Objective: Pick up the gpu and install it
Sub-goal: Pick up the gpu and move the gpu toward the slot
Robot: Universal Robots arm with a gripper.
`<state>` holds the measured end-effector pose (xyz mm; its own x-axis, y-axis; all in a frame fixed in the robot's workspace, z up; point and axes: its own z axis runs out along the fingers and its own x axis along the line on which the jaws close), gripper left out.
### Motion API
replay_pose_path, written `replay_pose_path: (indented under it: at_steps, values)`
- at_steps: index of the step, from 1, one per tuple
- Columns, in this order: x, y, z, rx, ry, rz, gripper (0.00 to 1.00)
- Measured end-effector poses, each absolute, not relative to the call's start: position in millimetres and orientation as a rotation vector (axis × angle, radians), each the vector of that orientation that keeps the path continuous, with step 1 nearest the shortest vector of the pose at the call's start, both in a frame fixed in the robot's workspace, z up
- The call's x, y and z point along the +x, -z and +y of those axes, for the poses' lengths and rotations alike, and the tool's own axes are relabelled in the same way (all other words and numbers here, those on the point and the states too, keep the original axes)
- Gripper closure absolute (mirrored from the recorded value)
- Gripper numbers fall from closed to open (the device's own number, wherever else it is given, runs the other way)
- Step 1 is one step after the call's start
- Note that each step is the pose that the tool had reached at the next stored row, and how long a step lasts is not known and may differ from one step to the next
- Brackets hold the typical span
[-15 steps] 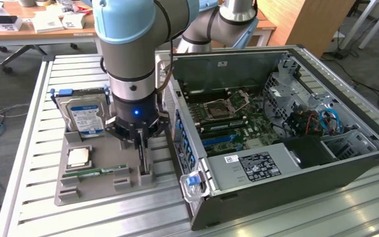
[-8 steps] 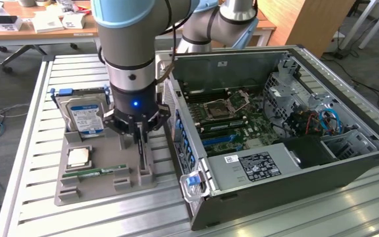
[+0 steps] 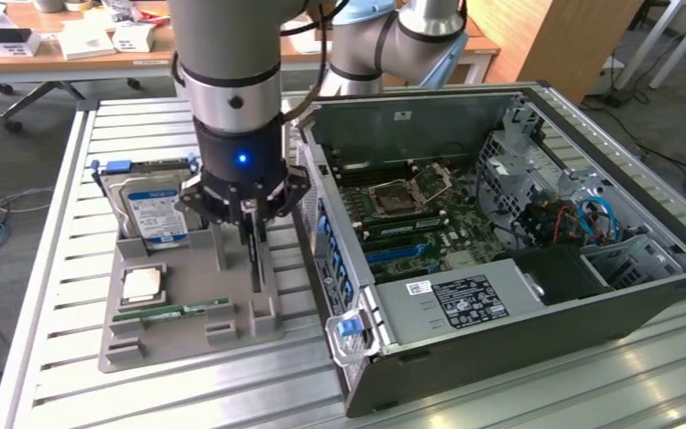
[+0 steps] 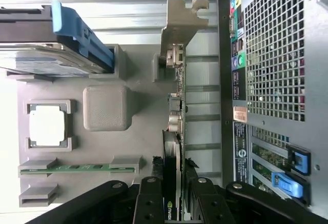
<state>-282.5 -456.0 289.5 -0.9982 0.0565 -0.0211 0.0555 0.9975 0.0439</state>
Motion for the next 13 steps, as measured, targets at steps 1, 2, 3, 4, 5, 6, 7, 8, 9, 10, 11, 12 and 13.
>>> replay_pose_path:
  at_steps: [1, 2, 3, 4, 5, 6, 7, 8, 9, 10, 11, 12, 13]
  values:
    - [-282, -294, -456, 0.087, -0.068, 3.117, 0.74]
    - [-282, -299, -456, 0.087, -0.068, 3.117, 0.74]
    - [-282, -303, -456, 0.087, -0.068, 3.117, 0.74]
    - [-282, -308, -456, 0.087, -0.068, 3.117, 0.74]
    - [-282, -312, -456, 0.087, -0.068, 3.117, 0.74]
    - [-282, -317, -456, 0.087, -0.068, 3.117, 0.74]
    - [-282, -321, -456, 0.087, -0.068, 3.117, 0.74]
    - [-282, -326, -456, 0.087, -0.068, 3.117, 0.74]
    - [-282, -331, -456, 0.087, -0.068, 3.117, 0.74]
    - [-282, -335, -456, 0.087, -0.068, 3.117, 0.74]
    - [-282, -340, -456, 0.087, -0.068, 3.117, 0.74]
    - [-282, -344, -456, 0.087, -0.068, 3.117, 0.74]
    - [-282, -349, -456, 0.087, -0.068, 3.117, 0.74]
